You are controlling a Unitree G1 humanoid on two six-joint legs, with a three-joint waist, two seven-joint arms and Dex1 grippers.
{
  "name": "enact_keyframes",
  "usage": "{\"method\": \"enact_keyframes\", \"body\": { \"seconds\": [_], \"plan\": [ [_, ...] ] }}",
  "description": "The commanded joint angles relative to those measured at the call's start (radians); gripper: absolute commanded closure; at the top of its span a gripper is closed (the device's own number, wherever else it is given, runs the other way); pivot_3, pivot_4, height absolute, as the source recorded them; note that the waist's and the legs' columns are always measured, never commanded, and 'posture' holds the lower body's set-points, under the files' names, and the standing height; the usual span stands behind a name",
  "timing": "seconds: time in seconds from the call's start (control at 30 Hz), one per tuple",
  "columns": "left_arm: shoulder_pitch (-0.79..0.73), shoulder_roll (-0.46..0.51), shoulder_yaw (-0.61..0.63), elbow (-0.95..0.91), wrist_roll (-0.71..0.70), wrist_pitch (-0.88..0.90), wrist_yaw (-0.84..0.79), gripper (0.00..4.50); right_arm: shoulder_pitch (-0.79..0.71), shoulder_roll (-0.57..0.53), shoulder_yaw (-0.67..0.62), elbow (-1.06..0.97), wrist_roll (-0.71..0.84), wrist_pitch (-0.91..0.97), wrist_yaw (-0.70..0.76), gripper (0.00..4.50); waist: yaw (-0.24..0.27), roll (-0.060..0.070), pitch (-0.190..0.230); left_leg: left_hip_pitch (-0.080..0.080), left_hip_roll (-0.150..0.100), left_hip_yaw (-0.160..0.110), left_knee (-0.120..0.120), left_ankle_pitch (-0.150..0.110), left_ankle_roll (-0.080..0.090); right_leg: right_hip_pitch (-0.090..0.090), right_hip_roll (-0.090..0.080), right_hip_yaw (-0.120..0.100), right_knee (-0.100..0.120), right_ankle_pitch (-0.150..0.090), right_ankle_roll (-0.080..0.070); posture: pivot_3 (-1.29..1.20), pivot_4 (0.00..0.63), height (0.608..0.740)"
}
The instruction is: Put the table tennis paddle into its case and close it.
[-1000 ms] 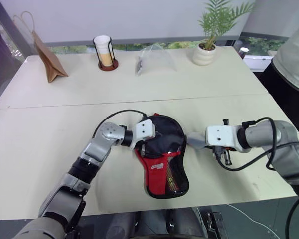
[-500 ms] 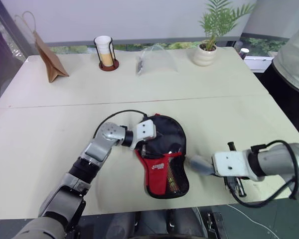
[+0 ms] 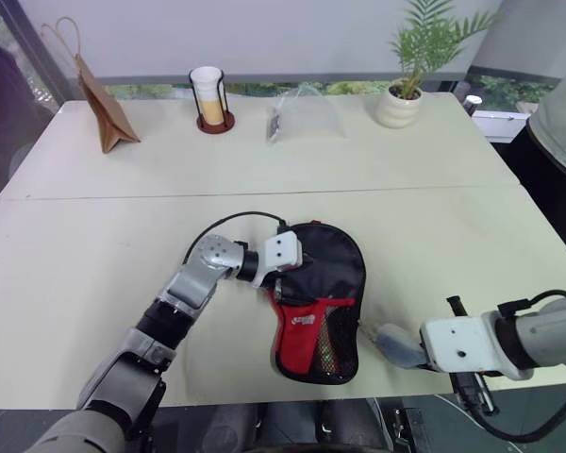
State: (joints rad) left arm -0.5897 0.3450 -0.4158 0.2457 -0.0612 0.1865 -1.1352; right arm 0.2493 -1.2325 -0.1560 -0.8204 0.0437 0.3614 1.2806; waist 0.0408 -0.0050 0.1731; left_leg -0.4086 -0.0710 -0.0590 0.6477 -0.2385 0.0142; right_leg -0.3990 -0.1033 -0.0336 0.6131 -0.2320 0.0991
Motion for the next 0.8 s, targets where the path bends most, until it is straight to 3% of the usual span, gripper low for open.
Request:
{"method": "enact_keyframes", "body": {
  "seconds": [0.03,0.57,0.8],
  "plan": [
    [0.031,0.036,-0.02,0.073,0.065,0.028,0.035,0.0,-0.011,-0.01,0.045,-0.036,0.015,-0.01,0.007,4.49,0.0,0.0,0.0,0.0,0.0,0.0,0.0,0.0,0.0,0.0,0.0,0.0,0.0,0.0,0.0,0.0,0.15,0.734],
    [0.039,0.039,-0.025,0.072,0.069,0.04,0.041,0.0,0.212,-0.057,-0.075,-0.061,-0.042,-0.151,0.087,4.49,0.0,-0.002,-0.005,0.0,0.0,0.0,0.0,0.0,0.0,0.001,0.0,0.0,0.0,-0.002,0.003,0.0,0.15,0.734],
    [0.029,0.037,-0.022,0.09,0.071,0.03,0.045,0.0,0.065,-0.089,-0.151,0.05,0.012,-0.113,0.104,4.49,-0.002,-0.002,-0.005,0.0,0.0,0.0,0.0,0.0,0.0,0.001,-0.001,0.0,-0.001,-0.002,0.003,0.0,0.15,0.734]
  ]
}}
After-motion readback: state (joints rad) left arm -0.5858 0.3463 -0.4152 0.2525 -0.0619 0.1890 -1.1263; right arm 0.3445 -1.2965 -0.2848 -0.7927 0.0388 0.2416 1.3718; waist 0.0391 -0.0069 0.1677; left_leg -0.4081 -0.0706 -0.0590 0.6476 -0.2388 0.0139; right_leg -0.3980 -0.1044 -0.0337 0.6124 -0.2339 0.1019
